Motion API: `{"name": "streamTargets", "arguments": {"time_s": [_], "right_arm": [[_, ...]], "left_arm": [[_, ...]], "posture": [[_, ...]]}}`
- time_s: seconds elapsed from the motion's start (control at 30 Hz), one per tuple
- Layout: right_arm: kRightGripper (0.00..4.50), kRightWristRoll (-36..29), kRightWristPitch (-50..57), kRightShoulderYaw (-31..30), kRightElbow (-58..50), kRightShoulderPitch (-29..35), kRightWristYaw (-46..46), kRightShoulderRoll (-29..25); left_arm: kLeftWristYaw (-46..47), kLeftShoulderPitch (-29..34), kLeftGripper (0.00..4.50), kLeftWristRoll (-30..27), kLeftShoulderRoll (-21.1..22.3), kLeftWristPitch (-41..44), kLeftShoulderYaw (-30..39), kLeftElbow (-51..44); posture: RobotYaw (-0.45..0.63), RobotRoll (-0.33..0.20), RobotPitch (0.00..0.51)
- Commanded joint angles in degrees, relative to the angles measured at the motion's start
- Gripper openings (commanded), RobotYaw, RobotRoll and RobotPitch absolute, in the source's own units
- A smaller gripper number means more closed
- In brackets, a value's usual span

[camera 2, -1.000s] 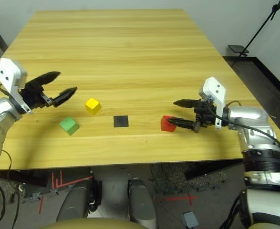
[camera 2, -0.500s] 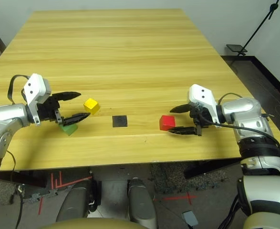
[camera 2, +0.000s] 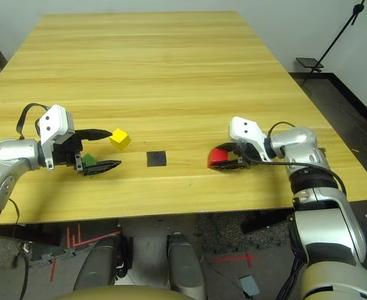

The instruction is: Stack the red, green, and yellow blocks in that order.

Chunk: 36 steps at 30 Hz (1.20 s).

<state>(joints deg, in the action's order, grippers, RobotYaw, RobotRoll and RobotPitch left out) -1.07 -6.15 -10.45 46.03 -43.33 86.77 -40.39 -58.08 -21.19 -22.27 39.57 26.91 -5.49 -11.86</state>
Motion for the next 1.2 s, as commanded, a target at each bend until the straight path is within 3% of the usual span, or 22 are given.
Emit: {"name": "streamTargets", "arguments": {"time_s": [0.03, 0.2, 0.47, 1.07, 1.2], "right_arm": [[2.05, -0.57, 5.71, -1.84, -7.24, -2.23, 1.19, 2.62], [2.05, 0.98, 8.91, -5.48, -9.68, -4.61, 0.67, 8.6], [2.05, 4.51, 5.14, -9.05, 0.94, -10.84, -2.1, 16.39], [2.05, 7.66, -0.88, -9.56, 9.85, -13.42, -1.97, 19.22], [3.28, 7.47, -2.14, -9.18, 10.4, -13.23, -1.25, 19.18]], "left_arm": [[0.3, 0.03, 4.5, -0.2, 0.37, 1.14, 0.17, -1.33], [1.54, -0.59, 4.5, 0.42, -0.15, 2.77, -0.51, -1.47], [5.62, -0.32, 4.5, 1.48, -0.73, 6.05, -0.25, -2.9], [11.49, 2.61, 4.5, 1.4, -0.04, 9.72, 3.08, -7.24], [14.3, -0.02, 4.5, 2.12, -1.26, 13.84, 1.46, -6.3]], "posture": [[0.23, -0.154, 0.075], [0.27, -0.167, 0.071], [0.35, -0.178, 0.068], [0.41, -0.173, 0.072], [0.39, -0.164, 0.068]]}}
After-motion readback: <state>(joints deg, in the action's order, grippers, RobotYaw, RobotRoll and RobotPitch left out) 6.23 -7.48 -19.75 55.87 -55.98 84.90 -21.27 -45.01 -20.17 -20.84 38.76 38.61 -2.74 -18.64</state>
